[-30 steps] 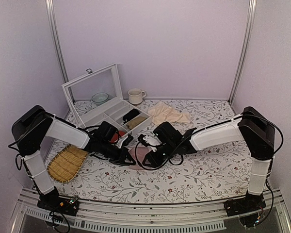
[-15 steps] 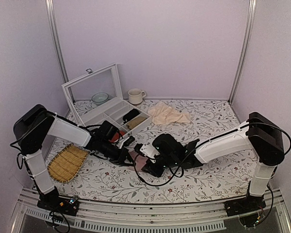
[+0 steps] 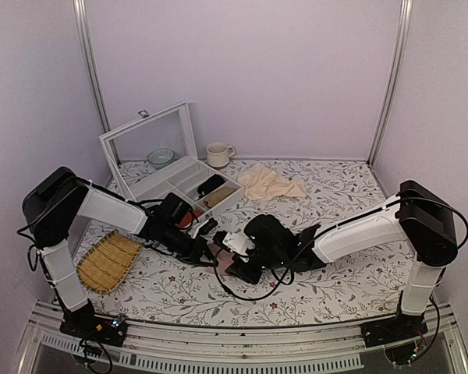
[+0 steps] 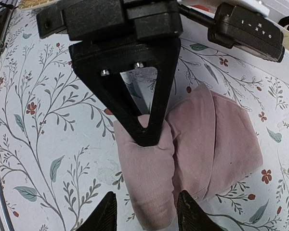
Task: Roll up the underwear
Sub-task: Roll the underwear at the center of the board.
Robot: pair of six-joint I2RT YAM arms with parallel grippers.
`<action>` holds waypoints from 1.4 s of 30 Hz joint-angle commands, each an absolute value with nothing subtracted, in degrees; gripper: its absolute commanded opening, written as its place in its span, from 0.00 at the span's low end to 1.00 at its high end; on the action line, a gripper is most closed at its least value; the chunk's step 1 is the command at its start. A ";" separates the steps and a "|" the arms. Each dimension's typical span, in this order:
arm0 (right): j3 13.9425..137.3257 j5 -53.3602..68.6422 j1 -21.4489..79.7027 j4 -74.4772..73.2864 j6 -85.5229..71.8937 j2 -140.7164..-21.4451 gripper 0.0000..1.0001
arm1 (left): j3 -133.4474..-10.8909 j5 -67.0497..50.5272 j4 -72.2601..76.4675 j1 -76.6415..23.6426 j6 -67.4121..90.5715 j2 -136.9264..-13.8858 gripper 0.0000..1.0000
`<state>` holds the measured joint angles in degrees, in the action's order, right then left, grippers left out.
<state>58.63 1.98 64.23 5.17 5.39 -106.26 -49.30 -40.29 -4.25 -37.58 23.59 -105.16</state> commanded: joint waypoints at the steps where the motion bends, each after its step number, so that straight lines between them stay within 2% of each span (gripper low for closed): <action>1: 59.73 2.57 64.66 5.98 6.34 -108.97 0.43 | -49.48 -39.70 -8.45 -37.15 22.15 -106.90 0.00; 20: 61.35 5.02 64.93 4.44 5.26 -115.64 0.42 | -49.48 -39.78 -8.79 -36.83 21.78 -107.05 0.00; 27: 61.52 3.36 64.98 4.47 4.97 -116.47 0.31 | -49.59 -39.99 -9.05 -36.82 21.66 -107.12 0.00; 33: 61.38 2.52 65.10 4.39 4.76 -116.13 0.01 | -49.73 -40.06 -9.18 -36.76 21.59 -107.36 0.00; 40: 60.99 6.15 65.00 4.10 3.42 -115.26 0.00 | -50.20 -38.89 -9.87 -36.30 22.29 -105.99 0.00; 42: 61.52 9.57 64.30 3.23 2.53 -115.14 0.00 | -50.80 -37.71 -10.95 -35.86 22.85 -104.70 0.09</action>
<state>61.41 3.44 64.53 6.17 4.71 -112.18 -49.89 -41.08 -6.09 -36.93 22.59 -105.45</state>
